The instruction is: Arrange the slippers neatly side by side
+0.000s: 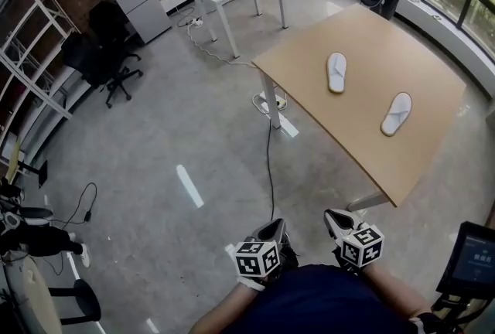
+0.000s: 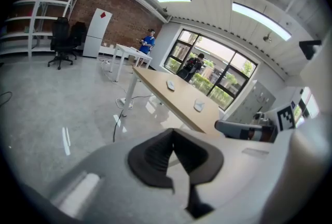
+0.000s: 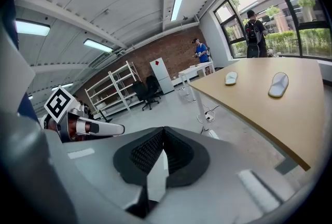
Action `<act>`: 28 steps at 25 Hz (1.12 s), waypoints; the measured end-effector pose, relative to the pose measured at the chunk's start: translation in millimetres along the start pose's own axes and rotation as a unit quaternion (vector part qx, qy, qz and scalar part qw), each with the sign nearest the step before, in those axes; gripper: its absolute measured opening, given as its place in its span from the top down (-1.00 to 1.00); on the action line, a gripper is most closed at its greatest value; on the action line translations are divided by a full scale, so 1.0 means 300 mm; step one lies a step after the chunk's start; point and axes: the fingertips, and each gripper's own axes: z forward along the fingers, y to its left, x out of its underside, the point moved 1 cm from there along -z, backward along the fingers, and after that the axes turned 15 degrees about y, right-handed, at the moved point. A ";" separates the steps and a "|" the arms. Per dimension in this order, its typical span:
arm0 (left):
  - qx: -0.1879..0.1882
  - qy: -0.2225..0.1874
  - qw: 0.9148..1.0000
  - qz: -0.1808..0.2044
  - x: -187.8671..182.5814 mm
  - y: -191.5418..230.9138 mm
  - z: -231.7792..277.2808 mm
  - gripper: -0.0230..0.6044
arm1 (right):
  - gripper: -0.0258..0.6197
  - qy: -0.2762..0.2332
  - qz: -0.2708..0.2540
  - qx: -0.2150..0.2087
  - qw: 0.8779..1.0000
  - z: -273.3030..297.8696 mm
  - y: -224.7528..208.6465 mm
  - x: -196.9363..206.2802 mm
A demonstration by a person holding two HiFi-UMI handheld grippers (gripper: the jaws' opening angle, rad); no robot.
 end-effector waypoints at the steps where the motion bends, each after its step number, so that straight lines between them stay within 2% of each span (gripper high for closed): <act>1: 0.004 0.005 1.000 0.006 -0.025 0.019 0.006 0.92 | 0.89 -0.001 0.005 0.006 1.000 0.019 0.001 -0.020; 7: 0.039 0.027 0.998 0.032 -0.160 0.099 0.027 0.92 | 0.89 -0.008 0.040 0.048 0.998 0.102 0.003 -0.117; 17: 0.075 0.056 0.995 0.038 -0.239 0.198 0.106 0.92 | 0.89 -0.001 0.063 0.083 0.995 0.206 -0.022 -0.186; 24: 0.060 0.047 0.996 0.040 -0.343 0.250 0.204 0.92 | 0.89 0.000 0.068 0.079 0.995 0.298 -0.138 -0.246; 28: 0.047 0.035 0.998 0.033 -0.392 0.293 0.145 0.92 | 0.89 -0.004 0.061 0.067 0.996 0.335 -0.098 -0.309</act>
